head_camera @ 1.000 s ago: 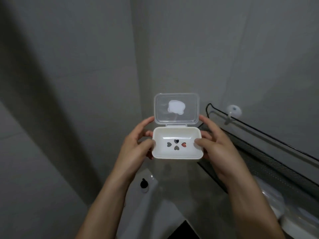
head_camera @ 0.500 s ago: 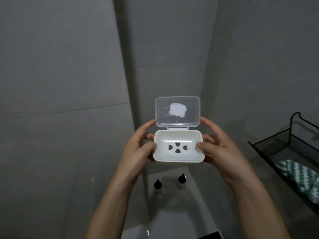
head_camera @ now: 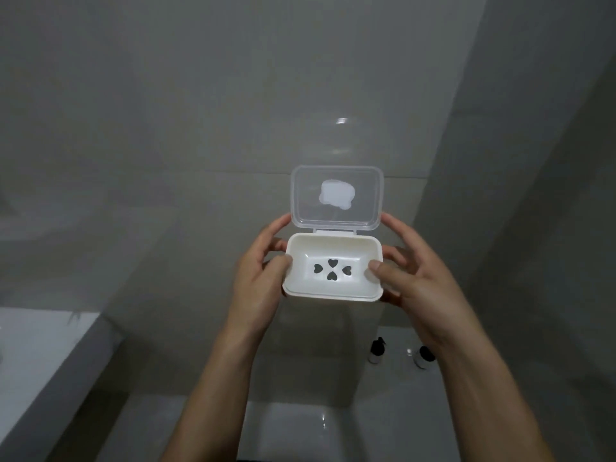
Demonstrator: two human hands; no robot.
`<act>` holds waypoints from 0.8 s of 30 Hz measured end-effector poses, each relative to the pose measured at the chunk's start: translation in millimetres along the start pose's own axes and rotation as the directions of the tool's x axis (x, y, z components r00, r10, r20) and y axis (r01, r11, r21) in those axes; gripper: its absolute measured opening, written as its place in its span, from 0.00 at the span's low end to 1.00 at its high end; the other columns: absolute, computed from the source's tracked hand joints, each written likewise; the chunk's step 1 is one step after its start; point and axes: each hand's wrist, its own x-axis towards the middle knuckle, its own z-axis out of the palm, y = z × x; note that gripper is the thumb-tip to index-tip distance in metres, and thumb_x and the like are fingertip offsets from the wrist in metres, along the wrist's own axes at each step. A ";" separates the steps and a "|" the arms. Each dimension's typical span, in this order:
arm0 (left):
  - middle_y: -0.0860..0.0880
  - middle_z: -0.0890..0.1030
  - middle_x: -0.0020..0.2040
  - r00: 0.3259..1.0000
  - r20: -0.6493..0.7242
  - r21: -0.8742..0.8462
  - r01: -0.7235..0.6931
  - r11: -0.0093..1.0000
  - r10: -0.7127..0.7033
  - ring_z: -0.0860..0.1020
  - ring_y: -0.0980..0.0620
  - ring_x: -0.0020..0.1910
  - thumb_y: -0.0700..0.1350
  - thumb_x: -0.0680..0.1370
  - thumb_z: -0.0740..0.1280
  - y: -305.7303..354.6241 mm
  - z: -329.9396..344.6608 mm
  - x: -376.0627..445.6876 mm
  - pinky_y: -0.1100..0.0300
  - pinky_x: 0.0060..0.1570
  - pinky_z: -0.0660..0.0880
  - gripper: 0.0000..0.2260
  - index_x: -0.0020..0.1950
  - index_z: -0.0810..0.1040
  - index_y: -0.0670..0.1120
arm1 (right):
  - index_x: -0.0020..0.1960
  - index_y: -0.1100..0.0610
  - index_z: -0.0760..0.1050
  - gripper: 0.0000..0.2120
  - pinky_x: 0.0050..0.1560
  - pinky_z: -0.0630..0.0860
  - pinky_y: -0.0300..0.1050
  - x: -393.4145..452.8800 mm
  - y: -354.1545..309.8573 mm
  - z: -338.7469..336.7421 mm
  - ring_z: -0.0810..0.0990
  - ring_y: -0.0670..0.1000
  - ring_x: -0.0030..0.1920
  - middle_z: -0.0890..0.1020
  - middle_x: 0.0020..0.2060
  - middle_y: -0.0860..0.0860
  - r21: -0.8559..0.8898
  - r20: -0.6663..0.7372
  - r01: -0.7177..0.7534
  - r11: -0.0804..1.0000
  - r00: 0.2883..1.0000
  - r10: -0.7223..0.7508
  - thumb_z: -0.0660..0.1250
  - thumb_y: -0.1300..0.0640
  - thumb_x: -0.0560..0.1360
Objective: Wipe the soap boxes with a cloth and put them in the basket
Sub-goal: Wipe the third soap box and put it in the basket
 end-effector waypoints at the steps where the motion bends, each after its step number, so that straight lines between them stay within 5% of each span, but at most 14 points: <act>1: 0.49 0.77 0.44 0.999 -0.044 0.005 -0.006 1.000 0.007 0.74 0.56 0.36 0.40 0.69 0.60 -0.3 -15.4 -1.4 0.65 0.31 0.71 0.27 0.67 0.77 0.56 | 0.70 0.40 0.71 0.31 0.39 0.79 0.41 4.0 2.2 15.8 0.85 0.48 0.48 0.85 0.52 0.52 0.008 0.032 -0.003 1.000 0.999 0.003 0.66 0.69 0.76; 7: 0.48 0.76 0.44 0.939 -0.343 0.067 0.008 0.998 0.016 0.76 0.58 0.37 0.38 0.71 0.60 3.6 -115.9 -26.3 0.65 0.32 0.73 0.24 0.64 0.78 0.54 | 0.69 0.44 0.72 0.28 0.39 0.80 0.43 31.8 13.4 124.1 0.84 0.48 0.45 0.86 0.50 0.52 0.040 0.276 -0.028 0.999 0.961 0.016 0.65 0.69 0.77; 11: 0.43 0.78 0.47 0.846 -0.533 0.132 0.071 0.989 0.010 0.78 0.58 0.38 0.37 0.72 0.61 5.6 -180.9 -52.6 0.65 0.33 0.74 0.22 0.63 0.79 0.54 | 0.68 0.43 0.73 0.26 0.38 0.79 0.43 42.9 23.5 201.4 0.84 0.47 0.44 0.83 0.53 0.55 0.047 0.449 -0.058 0.997 0.893 0.031 0.65 0.68 0.78; 14: 0.48 0.79 0.46 0.751 -0.660 0.151 0.149 0.977 -0.012 0.79 0.56 0.40 0.43 0.70 0.61 7.0 -222.3 -76.7 0.62 0.35 0.75 0.22 0.61 0.78 0.59 | 0.69 0.44 0.73 0.25 0.37 0.79 0.42 45.6 30.6 257.5 0.84 0.46 0.44 0.81 0.53 0.56 0.049 0.565 -0.093 0.994 0.824 0.049 0.65 0.67 0.78; 20: 0.50 0.78 0.47 0.511 -0.860 0.129 0.217 0.968 0.000 0.78 0.56 0.40 0.45 0.70 0.61 11.3 -277.1 -123.8 0.58 0.32 0.73 0.22 0.61 0.78 0.63 | 0.69 0.44 0.72 0.24 0.37 0.80 0.46 44.6 42.7 359.6 0.84 0.46 0.43 0.82 0.52 0.54 0.037 0.797 -0.135 0.990 0.602 0.052 0.64 0.66 0.79; 24: 0.61 0.78 0.39 0.340 -0.941 0.094 0.255 0.962 0.002 0.78 0.61 0.38 0.44 0.71 0.61 15.7 -292.5 -155.0 0.64 0.30 0.73 0.23 0.64 0.77 0.60 | 0.65 0.38 0.74 0.23 0.42 0.82 0.50 34.4 48.8 411.3 0.84 0.52 0.52 0.82 0.55 0.53 -0.015 0.905 -0.132 0.991 0.420 0.070 0.65 0.63 0.79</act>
